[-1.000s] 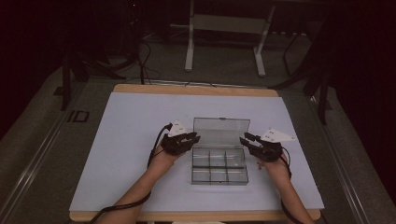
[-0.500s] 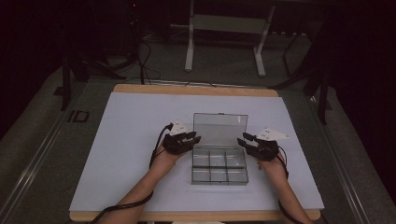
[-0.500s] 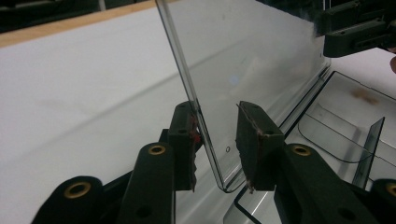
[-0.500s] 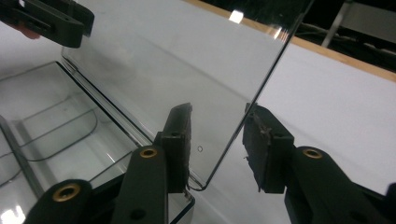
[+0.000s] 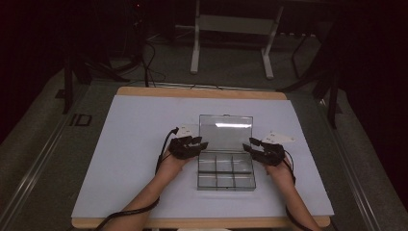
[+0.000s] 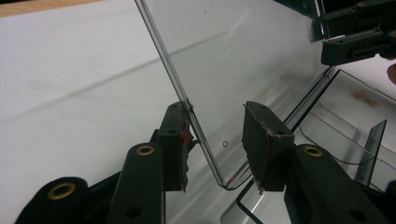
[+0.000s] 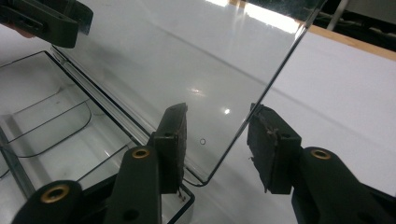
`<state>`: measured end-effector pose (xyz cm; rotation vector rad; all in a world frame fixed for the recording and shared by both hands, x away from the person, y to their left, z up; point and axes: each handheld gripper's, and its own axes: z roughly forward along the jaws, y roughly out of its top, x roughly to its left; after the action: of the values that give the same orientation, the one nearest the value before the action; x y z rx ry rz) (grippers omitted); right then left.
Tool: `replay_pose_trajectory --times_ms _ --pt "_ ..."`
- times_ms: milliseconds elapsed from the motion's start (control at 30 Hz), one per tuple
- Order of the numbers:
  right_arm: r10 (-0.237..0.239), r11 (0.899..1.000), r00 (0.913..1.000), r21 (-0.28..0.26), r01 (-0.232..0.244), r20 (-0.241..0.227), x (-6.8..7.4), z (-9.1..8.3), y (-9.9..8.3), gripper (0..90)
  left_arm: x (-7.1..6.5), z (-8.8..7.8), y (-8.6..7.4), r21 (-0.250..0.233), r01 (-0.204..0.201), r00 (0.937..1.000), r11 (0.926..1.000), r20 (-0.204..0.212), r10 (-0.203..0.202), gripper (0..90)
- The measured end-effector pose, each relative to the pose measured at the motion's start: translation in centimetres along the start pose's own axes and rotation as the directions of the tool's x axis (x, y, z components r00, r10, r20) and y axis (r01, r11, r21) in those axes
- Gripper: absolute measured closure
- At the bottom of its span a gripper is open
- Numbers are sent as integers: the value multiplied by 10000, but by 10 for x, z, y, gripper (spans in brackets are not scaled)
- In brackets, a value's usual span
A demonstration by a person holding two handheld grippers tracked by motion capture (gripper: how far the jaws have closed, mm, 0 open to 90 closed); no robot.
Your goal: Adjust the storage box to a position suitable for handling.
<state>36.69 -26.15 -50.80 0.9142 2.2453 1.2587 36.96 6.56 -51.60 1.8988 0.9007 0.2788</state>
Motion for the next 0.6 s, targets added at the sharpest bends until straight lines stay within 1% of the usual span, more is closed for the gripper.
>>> replay_pose_trajectory --times_ms 167,200,300,333,400,500,533,600 --pt "107 9998 9999 172 -107 -33 0 2 0 541 0 1 -2 -35 119 9999 9999 -74 -119 606" --pt "168 9995 9998 261 -166 -79 0 3 0 533 -2 2 -2 18 99 9999 9999 -139 -99 583" --pt "241 9992 9997 319 -238 -96 -1 3 1 529 -2 3 -2 138 155 9997 9998 -192 -152 567" --pt "394 9985 9992 379 -390 -91 -1 4 1 522 -3 4 -2 191 167 9997 9997 -196 -163 541" --pt "430 9984 9990 381 -427 -77 -1 4 1 520 -2 5 -2 255 288 9994 9993 -185 -284 535" --pt "731 9964 9971 435 -721 -206 -3 5 0 520 -3 7 -2 332 369 9991 9988 -204 -362 513" --pt "731 9964 9971 435 -721 -206 -3 5 0 520 -3 7 -1 373 420 9990 9984 -195 -413 513" --pt "911 9946 9955 526 -897 -255 -4 5 0 519 -3 7 0 481 451 9988 9978 -234 -441 506"
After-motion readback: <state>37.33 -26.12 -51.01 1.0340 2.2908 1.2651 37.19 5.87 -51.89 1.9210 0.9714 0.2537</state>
